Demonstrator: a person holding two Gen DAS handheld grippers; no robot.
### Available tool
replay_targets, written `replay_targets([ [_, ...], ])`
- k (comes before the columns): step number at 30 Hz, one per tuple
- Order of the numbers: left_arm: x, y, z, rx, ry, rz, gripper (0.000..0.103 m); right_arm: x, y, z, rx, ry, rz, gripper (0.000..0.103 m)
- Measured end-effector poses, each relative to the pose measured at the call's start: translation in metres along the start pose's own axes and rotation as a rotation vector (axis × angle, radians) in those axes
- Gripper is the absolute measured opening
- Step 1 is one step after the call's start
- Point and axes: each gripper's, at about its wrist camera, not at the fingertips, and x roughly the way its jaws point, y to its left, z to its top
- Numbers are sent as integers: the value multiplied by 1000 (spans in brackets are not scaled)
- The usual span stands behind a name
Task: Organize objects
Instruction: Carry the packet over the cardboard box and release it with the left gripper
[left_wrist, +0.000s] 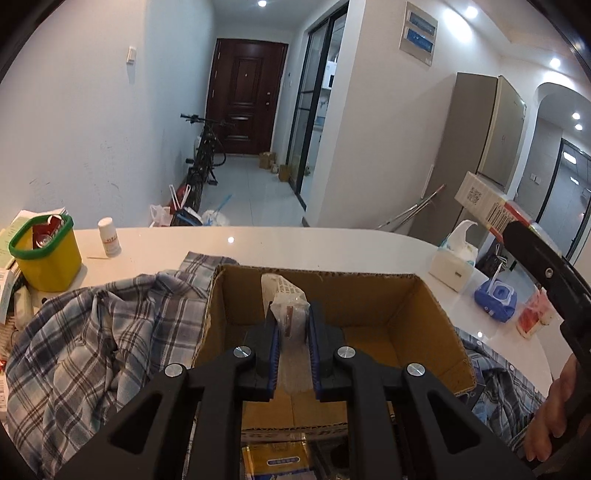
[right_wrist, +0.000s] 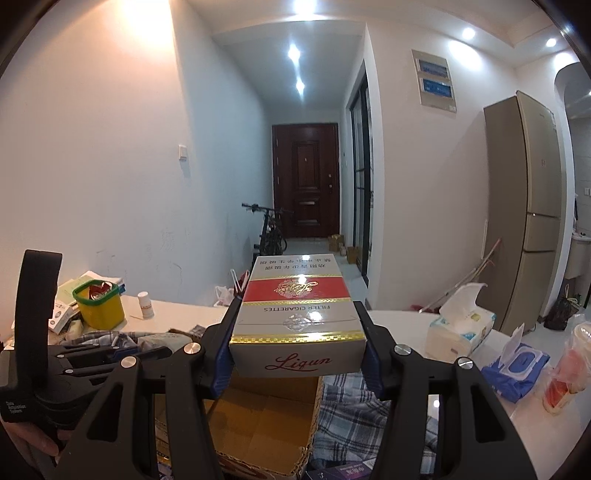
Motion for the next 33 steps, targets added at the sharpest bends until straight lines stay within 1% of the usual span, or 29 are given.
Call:
replay_targets([
  [5,8,2,-4,-16,43,0,13,10,-6,-5,43,76,37,55],
  [9,7,1,-4,-10,32,20,14,14,-1,-9,15,83,14,55],
  [10,6,1,-4,-7,26,35,24,14,0,-10,9,81,10,55],
  [11,3,1,-3,-5,15,56,44,14,1,-11,5,79,11,55],
  [12,1,1,-3,-5,0,73,59,14,3,-11,4,79,18,55],
  [13,-3,1,-2,-6,-26,91,82,13,3,-11,7,78,27,55],
  [14,-11,2,-2,-8,-74,104,85,12,3,-10,9,77,35,55],
  [16,-20,2,0,-4,-122,104,86,11,5,-10,4,72,40,55],
  [20,-38,7,3,-34,-207,92,86,9,8,-11,-10,62,41,55],
  [21,-41,8,3,-36,-215,95,87,10,8,-11,-10,64,44,55],
  [25,-45,9,6,-37,-234,157,103,14,8,-14,5,79,51,55],
  [27,-45,9,5,-45,-255,182,103,16,7,-17,29,79,49,55],
  [29,-44,8,8,-36,-252,197,103,22,8,-20,33,102,59,55],
  [33,-47,4,9,-9,-263,198,103,27,7,-24,52,131,76,55],
])
